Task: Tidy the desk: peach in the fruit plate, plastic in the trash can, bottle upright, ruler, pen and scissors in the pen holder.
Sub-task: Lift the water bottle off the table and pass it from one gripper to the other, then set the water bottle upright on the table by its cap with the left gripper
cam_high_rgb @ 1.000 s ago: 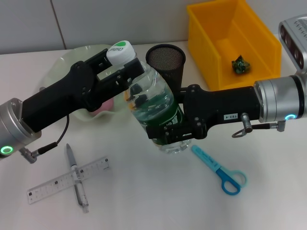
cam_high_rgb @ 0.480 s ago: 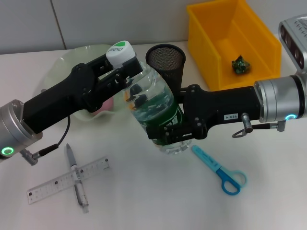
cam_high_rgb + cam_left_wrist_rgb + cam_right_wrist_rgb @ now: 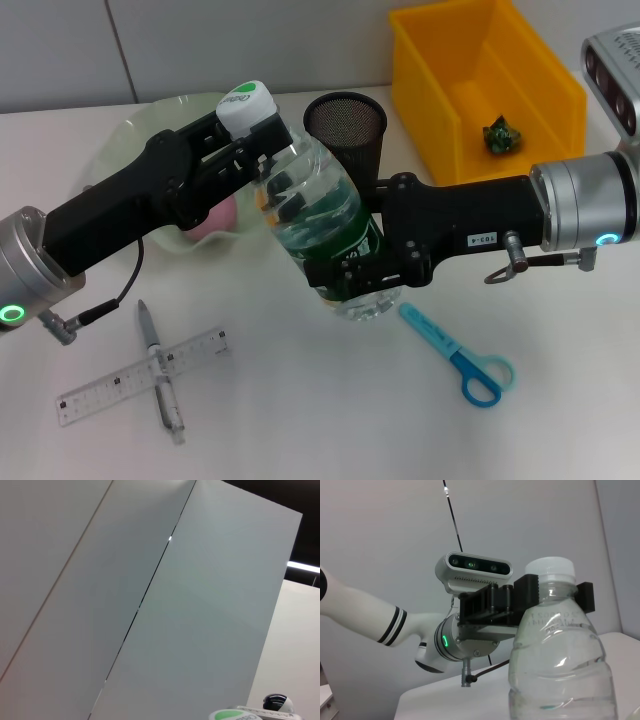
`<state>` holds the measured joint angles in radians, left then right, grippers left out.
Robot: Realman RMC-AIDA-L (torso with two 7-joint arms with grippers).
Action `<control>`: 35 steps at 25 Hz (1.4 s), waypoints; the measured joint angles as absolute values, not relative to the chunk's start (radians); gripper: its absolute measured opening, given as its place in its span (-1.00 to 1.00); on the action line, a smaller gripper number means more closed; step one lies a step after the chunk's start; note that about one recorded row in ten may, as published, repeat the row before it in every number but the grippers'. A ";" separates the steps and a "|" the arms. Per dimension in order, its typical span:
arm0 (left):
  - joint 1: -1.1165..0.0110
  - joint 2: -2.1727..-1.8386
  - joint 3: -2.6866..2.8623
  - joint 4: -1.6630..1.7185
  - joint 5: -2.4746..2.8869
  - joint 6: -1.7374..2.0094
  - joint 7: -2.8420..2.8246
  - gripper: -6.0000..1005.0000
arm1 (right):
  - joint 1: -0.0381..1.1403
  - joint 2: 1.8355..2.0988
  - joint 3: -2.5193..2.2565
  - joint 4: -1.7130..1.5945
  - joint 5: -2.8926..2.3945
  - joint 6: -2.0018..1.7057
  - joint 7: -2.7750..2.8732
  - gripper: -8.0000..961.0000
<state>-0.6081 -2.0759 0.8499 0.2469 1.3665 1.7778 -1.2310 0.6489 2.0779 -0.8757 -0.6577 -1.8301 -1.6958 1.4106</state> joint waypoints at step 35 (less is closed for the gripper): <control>-0.612 -2.075 0.850 0.252 1.322 1.790 -1.245 -0.11 | 0.634 2.078 -0.903 -0.659 -1.890 -1.650 1.411 0.72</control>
<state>-0.6124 -2.0750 0.8498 0.2523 1.3225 1.7897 -1.2449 0.6335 2.0784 -0.9025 -0.6589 -1.8902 -1.6505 1.4105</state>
